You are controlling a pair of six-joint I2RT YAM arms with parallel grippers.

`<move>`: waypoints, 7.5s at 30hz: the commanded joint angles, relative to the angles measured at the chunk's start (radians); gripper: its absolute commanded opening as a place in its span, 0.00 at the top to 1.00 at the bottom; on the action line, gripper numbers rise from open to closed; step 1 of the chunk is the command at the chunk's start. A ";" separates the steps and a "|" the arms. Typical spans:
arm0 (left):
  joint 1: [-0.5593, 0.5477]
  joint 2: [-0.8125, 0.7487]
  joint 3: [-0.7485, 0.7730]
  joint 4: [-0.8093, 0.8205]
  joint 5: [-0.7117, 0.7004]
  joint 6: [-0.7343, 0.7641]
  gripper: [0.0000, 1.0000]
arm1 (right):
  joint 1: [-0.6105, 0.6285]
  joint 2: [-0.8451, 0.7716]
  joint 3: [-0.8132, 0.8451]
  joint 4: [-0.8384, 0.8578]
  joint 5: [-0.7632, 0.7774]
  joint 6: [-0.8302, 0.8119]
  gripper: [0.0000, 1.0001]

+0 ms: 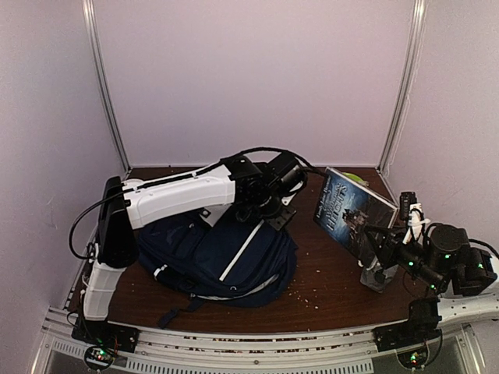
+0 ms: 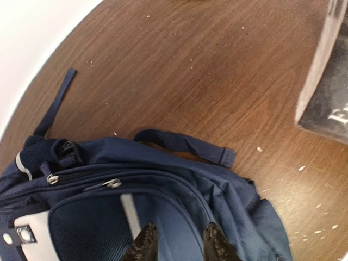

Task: Pack the student bag
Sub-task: Place the book in the student bag.

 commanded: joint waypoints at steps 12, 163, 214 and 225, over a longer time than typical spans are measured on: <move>-0.154 -0.262 -0.367 0.074 0.040 -0.063 0.32 | -0.005 -0.008 0.015 0.143 0.061 -0.017 1.00; -0.107 -0.902 -0.709 0.589 -0.247 0.155 1.00 | -0.141 0.979 0.225 1.013 -0.585 0.682 1.00; -0.176 -0.781 -0.575 0.594 -0.092 0.021 1.00 | -0.195 1.241 0.330 0.828 -0.608 0.784 0.37; -0.176 -0.754 -0.558 0.596 -0.076 0.025 1.00 | -0.211 1.250 0.280 0.847 -0.649 0.790 0.41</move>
